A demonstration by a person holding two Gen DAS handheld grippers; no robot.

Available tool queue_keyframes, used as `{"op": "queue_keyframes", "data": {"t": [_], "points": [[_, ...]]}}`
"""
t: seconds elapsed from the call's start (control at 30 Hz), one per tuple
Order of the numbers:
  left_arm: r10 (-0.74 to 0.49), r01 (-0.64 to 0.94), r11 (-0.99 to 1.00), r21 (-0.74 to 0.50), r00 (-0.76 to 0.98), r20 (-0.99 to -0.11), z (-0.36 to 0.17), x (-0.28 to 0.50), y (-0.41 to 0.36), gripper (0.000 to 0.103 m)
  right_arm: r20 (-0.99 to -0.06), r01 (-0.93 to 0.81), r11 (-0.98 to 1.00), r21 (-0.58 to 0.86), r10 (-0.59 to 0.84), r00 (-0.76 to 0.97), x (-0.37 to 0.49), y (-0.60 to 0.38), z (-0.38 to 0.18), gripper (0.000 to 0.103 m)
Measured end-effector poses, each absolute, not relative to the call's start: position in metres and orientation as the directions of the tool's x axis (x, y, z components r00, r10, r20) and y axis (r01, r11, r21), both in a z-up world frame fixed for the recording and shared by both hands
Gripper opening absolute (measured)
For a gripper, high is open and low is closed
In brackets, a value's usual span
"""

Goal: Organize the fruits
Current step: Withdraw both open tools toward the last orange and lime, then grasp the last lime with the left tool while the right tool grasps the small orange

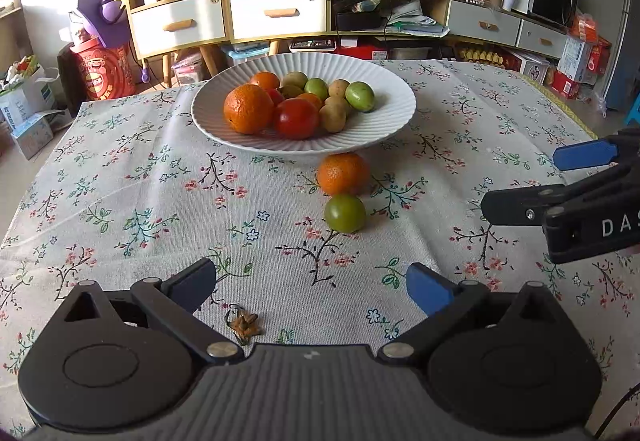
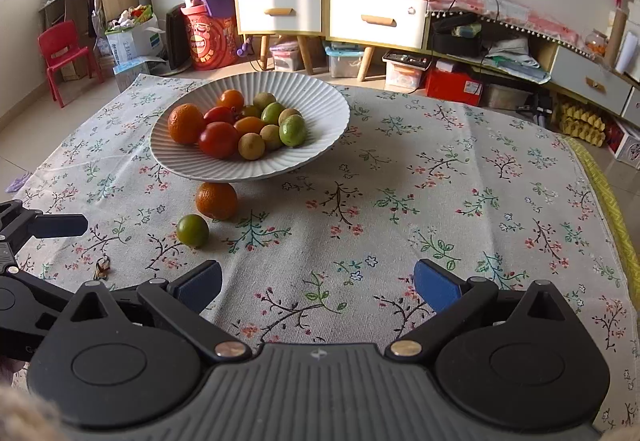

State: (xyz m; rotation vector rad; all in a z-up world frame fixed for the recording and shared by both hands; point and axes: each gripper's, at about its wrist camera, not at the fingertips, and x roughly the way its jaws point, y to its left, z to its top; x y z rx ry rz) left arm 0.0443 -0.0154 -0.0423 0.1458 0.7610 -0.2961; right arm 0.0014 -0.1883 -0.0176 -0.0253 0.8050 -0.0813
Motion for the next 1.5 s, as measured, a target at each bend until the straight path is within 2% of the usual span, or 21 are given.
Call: {"op": "queue_keyframes", "data": {"t": [0.57,0.63,1.0,1.13,1.5], "points": [[-0.192,0.250,0.968,0.012,0.774,-0.604,-0.062,0.056,-0.034,0.094,-0.751,0.093,0.994,-0.049,-0.098,0.653,0.010,-0.202,-0.036,0.102],[-0.199,0.255,0.967,0.008,0.773,-0.603,-0.062,0.058,-0.035,0.091,-0.751,0.093,0.994,-0.050,-0.099,0.653,0.010,-0.203,-0.037,0.102],[-0.293,0.328,0.943,-0.050,0.756,-0.586,-0.056,0.059,-0.037,0.034,-0.749,0.094,0.994,-0.046,-0.097,0.655,0.012,-0.205,-0.042,0.102],[-0.293,0.326,0.944,-0.054,0.749,-0.594,-0.055,0.062,-0.036,0.029,-0.746,0.074,0.996,-0.054,-0.090,0.660,0.014,-0.202,-0.042,0.102],[-0.268,0.294,0.954,-0.062,0.739,-0.618,-0.047,0.059,-0.018,0.028,-0.719,0.016,0.998,-0.065,-0.058,0.692,0.014,-0.192,-0.041,0.102]]}}
